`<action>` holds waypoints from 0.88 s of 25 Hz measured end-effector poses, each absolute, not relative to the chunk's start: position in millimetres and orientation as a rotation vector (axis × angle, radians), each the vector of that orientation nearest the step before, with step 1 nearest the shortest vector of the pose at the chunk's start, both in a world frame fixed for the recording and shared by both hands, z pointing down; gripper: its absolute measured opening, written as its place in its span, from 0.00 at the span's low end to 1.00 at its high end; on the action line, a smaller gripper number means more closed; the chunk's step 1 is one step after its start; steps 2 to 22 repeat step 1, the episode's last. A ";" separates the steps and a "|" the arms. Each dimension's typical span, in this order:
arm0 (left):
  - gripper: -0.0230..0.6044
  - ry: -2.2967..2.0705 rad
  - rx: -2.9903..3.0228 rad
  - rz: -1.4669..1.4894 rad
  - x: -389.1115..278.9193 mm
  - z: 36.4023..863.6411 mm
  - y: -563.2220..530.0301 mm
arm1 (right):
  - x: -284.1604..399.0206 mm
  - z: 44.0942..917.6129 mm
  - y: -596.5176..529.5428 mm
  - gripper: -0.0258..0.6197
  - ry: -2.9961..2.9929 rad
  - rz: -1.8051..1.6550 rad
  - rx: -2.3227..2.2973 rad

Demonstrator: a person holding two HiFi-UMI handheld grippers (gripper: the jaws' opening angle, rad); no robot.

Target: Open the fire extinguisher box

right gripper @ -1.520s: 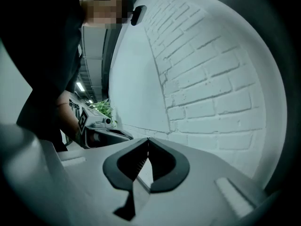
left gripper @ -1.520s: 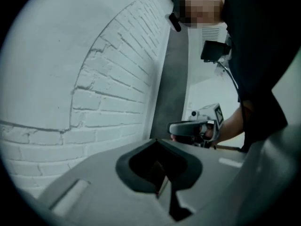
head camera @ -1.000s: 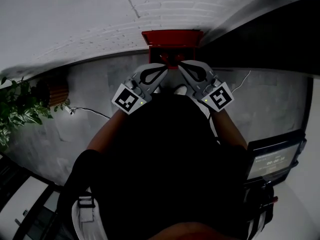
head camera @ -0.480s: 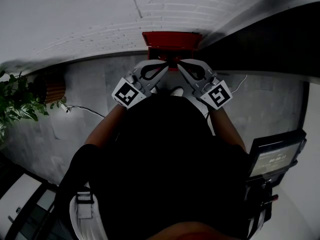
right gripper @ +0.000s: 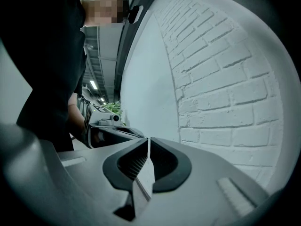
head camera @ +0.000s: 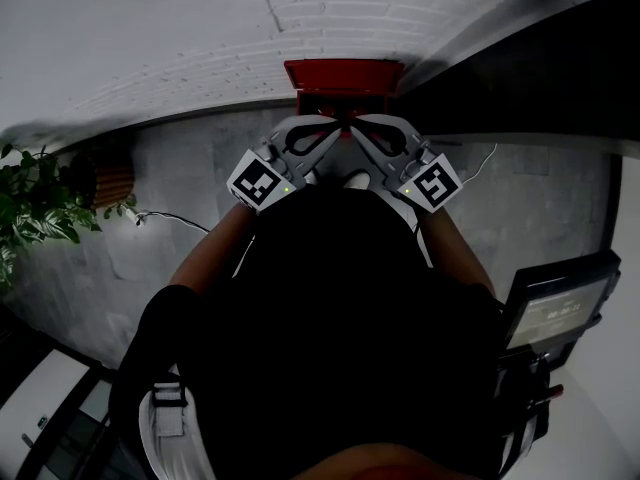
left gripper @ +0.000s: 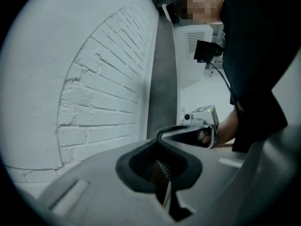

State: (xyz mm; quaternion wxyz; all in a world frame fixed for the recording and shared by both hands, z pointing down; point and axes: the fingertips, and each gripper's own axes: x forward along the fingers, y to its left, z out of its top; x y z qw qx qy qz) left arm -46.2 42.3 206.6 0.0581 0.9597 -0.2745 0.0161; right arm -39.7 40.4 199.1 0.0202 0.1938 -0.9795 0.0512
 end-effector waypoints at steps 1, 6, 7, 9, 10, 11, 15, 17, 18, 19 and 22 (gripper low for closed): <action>0.04 -0.837 2.912 0.033 -45.0 205.6 41.9 | -39.8 198.4 41.1 0.06 -3.040 0.161 0.599; 0.04 -0.837 2.912 0.033 -45.0 205.6 41.9 | -39.8 198.4 41.1 0.06 -3.040 0.161 0.599; 0.04 -0.837 2.912 0.033 -45.0 205.6 41.9 | -39.8 198.4 41.1 0.06 -3.040 0.161 0.599; 0.04 -0.837 2.912 0.033 -45.0 205.6 41.9 | -39.8 198.4 41.1 0.06 -3.040 0.161 0.599; 0.04 -0.837 2.912 0.033 -45.0 205.6 41.9 | -39.8 198.4 41.1 0.06 -3.040 0.161 0.599; 0.04 -0.837 2.912 0.033 -45.0 205.6 41.9 | -39.8 198.4 41.1 0.06 -3.040 0.161 0.599; 0.04 -0.837 2.912 0.033 -45.0 205.6 41.9 | -39.8 198.4 41.1 0.06 -3.040 0.161 0.599; 0.04 -0.837 2.912 0.033 -45.0 205.6 41.9 | -39.8 198.4 41.1 0.06 -3.040 0.161 0.599; 0.04 -0.837 2.912 0.033 -45.0 205.6 41.9 | -39.8 198.4 41.1 0.06 -3.040 0.161 0.599; 0.04 -0.837 2.912 0.033 -45.0 205.6 41.9 | -39.8 198.4 41.1 0.06 -3.040 0.161 0.599; 0.04 -0.837 2.912 0.033 -45.0 205.6 41.9 | -39.8 198.4 41.1 0.06 -3.040 0.161 0.599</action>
